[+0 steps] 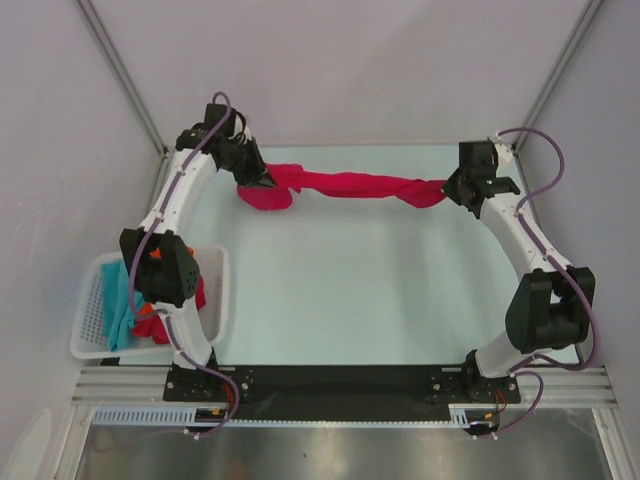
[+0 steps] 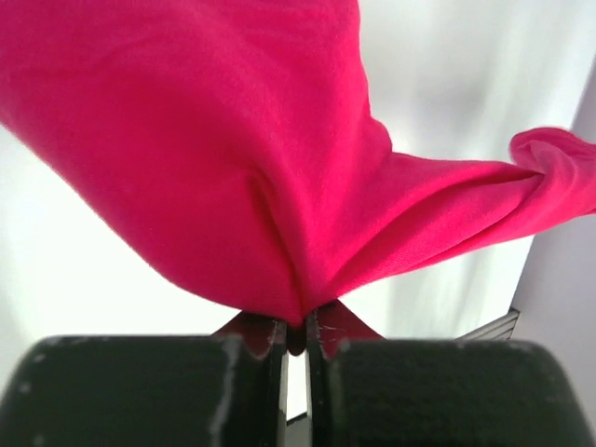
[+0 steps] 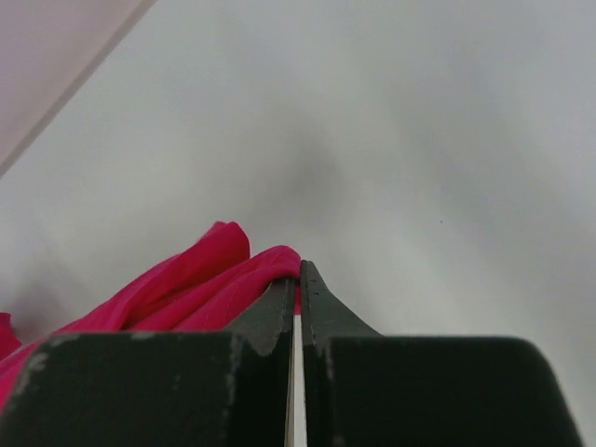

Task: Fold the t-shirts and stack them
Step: Flatten out the tshirt

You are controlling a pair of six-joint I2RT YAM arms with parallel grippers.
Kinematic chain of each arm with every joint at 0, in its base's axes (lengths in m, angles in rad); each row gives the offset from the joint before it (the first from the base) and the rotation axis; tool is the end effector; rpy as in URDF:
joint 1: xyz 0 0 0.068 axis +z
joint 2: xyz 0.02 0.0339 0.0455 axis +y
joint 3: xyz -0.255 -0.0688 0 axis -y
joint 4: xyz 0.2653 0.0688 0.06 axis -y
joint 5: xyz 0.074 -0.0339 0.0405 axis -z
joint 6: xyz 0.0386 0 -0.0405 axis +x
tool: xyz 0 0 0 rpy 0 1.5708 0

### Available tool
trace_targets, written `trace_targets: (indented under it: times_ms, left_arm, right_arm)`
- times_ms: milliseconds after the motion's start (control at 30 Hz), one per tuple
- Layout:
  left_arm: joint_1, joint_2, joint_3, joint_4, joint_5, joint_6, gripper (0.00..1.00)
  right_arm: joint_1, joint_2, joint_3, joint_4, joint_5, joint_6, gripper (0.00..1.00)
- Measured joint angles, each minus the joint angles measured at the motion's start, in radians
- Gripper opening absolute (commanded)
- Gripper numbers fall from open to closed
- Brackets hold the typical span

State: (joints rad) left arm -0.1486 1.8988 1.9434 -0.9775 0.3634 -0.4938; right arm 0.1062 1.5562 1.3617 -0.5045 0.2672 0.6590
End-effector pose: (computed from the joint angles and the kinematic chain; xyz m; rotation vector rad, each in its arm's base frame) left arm 0.4233 -0.0772 0.3382 -0.2864 2.5467 -0.7126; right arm 0.3723 0.0294 0.3045 0.7456 2.1151 0.1101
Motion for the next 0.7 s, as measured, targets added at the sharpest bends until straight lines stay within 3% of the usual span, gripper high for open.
trace_targets:
  times_ms: [33, 67, 200, 467, 700]
  left_arm:
    - [0.000, 0.000, -0.030, 0.005, 0.001, 0.002, 0.17]
    - [0.001, 0.000, -0.060, 0.006, 0.002, 0.004, 0.30]
    - [0.030, 0.002, -0.124, -0.012, -0.075, 0.029, 0.51]
    - [0.110, -0.003, -0.131, 0.006, -0.155, 0.040, 0.54]
    - [0.072, -0.077, -0.355, 0.090, -0.145, 0.040, 0.54]
  right_arm:
    - [0.000, -0.001, -0.024, 0.008, 0.000, 0.001, 0.00]
    - [0.000, -0.001, -0.048, 0.011, -0.001, 0.001, 0.00]
    - [-0.036, -0.001, -0.122, -0.013, 0.068, -0.008, 0.00]
    - [-0.106, 0.006, -0.114, -0.046, 0.159, -0.011, 0.04]
    - [-0.086, 0.008, -0.106, -0.053, 0.158, -0.013, 0.07]
